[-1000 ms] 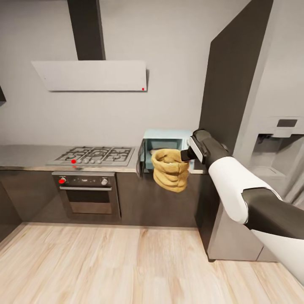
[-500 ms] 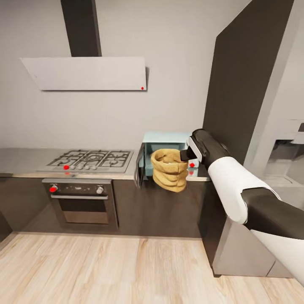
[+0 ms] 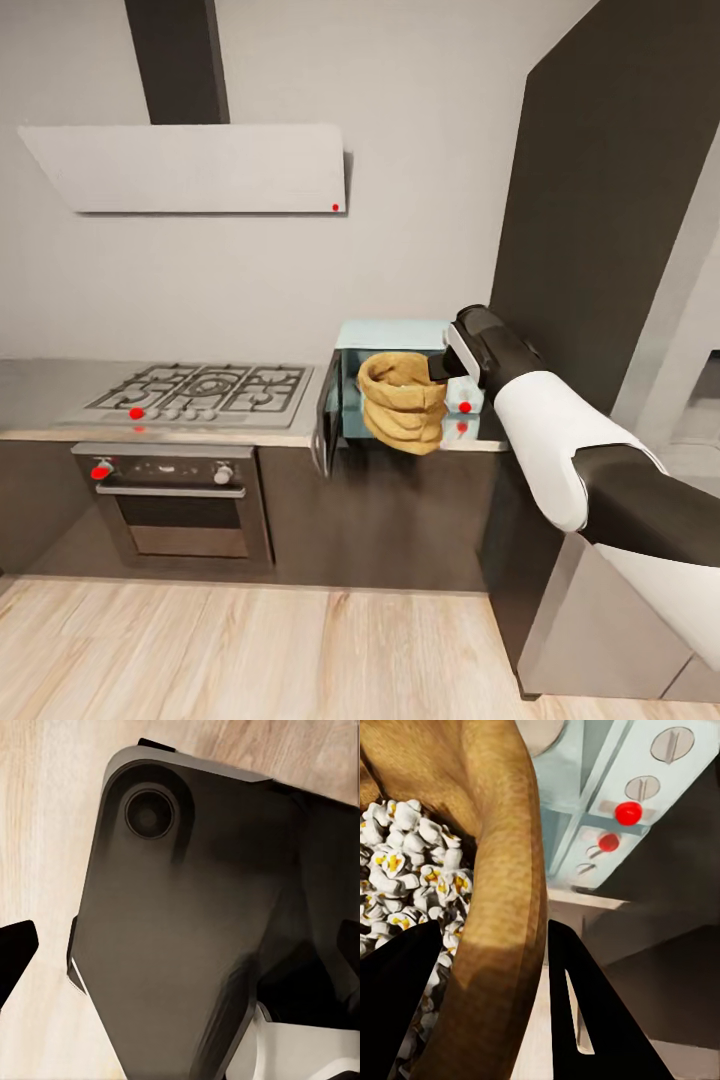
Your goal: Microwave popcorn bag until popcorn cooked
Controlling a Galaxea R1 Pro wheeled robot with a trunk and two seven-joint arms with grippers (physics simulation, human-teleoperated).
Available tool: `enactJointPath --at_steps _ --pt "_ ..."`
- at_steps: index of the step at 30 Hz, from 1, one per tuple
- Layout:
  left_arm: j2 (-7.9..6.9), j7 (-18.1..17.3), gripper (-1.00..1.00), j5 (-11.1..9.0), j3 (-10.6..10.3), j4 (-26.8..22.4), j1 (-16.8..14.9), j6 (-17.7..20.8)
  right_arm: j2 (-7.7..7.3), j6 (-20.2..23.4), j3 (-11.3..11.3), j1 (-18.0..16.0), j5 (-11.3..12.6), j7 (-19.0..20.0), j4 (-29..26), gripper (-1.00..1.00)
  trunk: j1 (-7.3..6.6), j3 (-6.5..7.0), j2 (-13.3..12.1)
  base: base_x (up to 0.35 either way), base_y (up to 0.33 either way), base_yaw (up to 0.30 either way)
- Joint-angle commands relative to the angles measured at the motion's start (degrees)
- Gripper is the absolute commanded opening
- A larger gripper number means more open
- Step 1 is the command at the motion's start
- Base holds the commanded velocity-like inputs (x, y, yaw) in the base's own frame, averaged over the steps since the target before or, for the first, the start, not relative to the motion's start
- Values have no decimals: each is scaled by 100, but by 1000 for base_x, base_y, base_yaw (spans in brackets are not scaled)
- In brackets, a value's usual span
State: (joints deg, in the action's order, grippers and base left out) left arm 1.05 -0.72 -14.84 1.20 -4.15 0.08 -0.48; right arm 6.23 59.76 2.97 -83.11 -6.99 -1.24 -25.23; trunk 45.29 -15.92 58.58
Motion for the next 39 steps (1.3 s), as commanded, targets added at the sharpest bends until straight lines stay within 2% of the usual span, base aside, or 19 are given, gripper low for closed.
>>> enactJointPath --at_steps 1,26,39 --pt "1 -7 100 -28 11 -7 1 -5 2 24 19 -4 -4 -7 -4 -100 4 -6 3 307 0 0" --pt "16 -7 100 -30 20 -7 1 -14 17 24 24 40 22 -9 105 -100 4 -6 3 25 0 0" --pt "10 -7 100 -28 12 -7 1 -5 11 24 24 49 12 -38 106 -100 4 -6 3 261 0 0"
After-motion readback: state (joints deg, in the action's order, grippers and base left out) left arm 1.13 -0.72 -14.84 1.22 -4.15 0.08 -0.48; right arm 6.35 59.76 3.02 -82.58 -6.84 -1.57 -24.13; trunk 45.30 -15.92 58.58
